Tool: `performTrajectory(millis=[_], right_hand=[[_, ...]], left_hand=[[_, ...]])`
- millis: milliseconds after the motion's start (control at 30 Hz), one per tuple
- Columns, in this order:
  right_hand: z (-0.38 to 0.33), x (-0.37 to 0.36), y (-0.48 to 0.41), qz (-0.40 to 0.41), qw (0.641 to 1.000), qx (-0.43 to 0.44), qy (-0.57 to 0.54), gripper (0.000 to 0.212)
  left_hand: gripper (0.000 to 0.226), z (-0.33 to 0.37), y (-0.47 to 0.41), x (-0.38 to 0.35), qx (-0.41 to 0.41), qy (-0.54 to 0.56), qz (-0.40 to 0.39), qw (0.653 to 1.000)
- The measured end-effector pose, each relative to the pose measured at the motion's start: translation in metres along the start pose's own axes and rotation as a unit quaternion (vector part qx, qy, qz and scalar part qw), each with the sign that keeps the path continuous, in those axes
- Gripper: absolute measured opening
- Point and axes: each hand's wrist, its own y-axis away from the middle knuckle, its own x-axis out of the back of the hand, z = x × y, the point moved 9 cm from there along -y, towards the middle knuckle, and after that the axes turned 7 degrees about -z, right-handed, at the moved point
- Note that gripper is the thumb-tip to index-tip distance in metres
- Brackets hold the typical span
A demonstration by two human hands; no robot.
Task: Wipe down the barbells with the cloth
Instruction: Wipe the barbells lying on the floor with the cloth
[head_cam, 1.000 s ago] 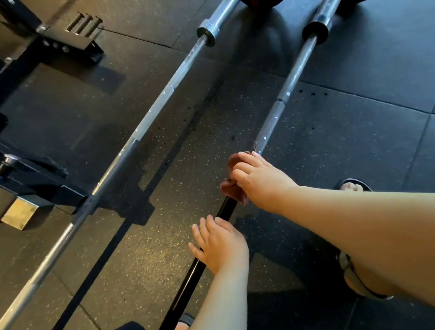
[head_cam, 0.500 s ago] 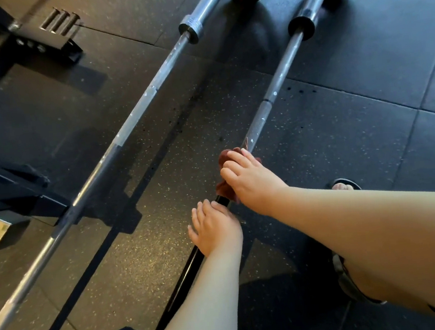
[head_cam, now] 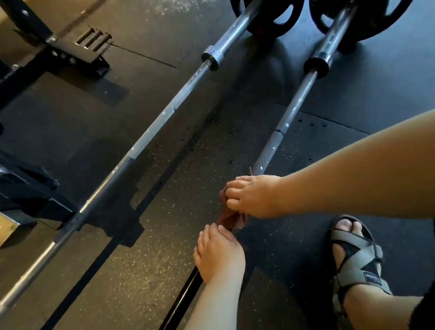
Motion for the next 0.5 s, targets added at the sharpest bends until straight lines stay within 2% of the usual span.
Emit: performTrajectory(millis=[200, 300, 367, 433, 500], right_hand=[[0.015, -0.006, -0.004, -0.021, 1.0, 0.023, -0.002, 0.061], [0.02, -0.008, 0.0, 0.048, 0.997, 0.023, -0.054, 0.053], [0.02, -0.014, 0.0, 0.118, 0.989, 0.009, -0.092, 0.037], [0.018, -0.025, 0.0, 0.18, 0.979, -0.011, -0.093, 0.029], [0.021, -0.032, 0.0, 0.202, 0.975, -0.018, -0.09, 0.025]], left_hand=[[0.054, 0.009, -0.019, 0.0, 0.0, 0.0, 0.002, 1.0], [0.055, 0.013, -0.023, -0.001, 0.0, -0.002, 0.012, 1.0], [0.056, 0.01, -0.023, -0.002, 0.009, -0.007, 0.024, 1.0], [0.057, 0.008, -0.021, -0.005, 0.013, -0.006, 0.036, 0.999], [0.062, 0.01, -0.022, -0.004, 0.014, -0.015, 0.054, 0.998]])
